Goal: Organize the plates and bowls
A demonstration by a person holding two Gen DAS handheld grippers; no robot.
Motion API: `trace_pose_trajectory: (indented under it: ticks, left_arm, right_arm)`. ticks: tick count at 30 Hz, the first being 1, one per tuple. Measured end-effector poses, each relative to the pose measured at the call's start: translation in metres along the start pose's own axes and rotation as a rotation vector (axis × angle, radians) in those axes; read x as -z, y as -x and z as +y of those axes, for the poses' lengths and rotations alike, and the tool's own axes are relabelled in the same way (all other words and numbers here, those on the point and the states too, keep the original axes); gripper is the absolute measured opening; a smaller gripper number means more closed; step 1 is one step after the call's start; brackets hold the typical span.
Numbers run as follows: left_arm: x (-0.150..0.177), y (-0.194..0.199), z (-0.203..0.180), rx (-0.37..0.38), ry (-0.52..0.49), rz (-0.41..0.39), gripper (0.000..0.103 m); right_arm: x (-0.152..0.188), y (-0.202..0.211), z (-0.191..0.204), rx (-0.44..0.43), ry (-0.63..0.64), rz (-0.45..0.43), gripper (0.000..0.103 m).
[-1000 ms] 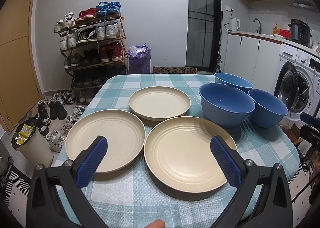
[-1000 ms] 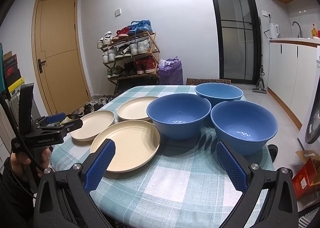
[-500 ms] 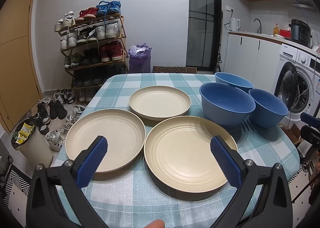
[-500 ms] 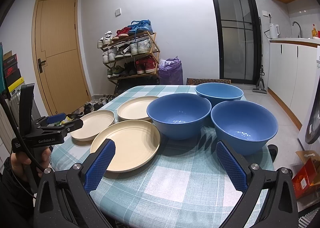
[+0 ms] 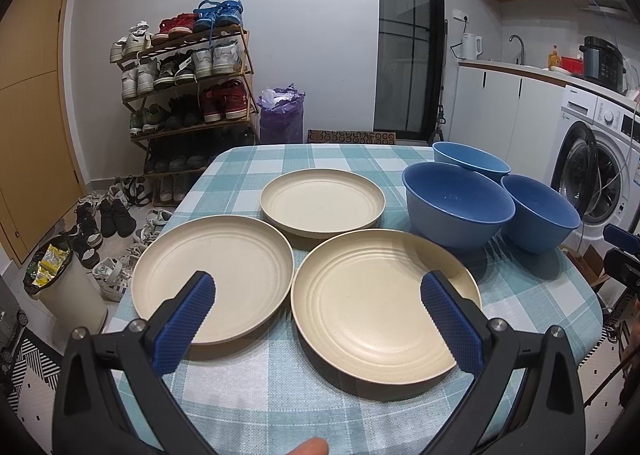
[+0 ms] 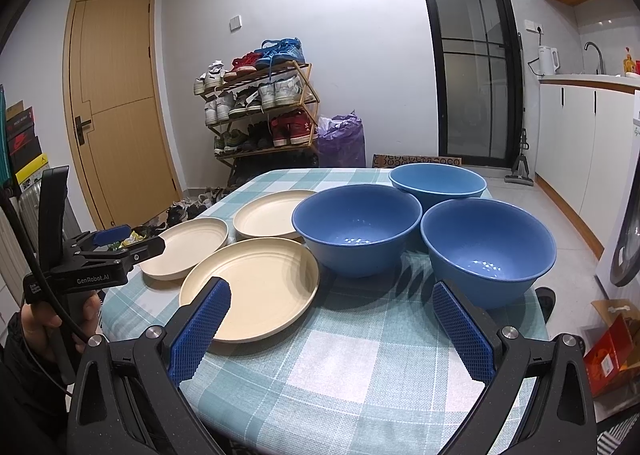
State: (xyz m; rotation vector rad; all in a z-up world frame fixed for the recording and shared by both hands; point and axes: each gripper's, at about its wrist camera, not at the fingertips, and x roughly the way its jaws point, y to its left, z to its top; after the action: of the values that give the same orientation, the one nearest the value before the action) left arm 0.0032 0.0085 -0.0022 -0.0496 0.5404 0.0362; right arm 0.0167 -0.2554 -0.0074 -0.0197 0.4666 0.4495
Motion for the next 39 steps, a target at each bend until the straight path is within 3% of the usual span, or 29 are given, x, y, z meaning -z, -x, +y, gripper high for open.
trace_pose_trajectory:
  ticks: [22, 39]
  left_arm:
    - [0.003, -0.020, 0.009, 0.005, 0.003, 0.043, 0.103]
    - [-0.033, -0.032, 0.032, -0.033, 0.040, 0.011, 0.103]
  right_arm:
    - [-0.012, -0.022, -0.014, 0.022, -0.003, 0.035, 0.102]
    - [-0.068, -0.051, -0.001, -0.004, 0.042, 0.055, 0.102]
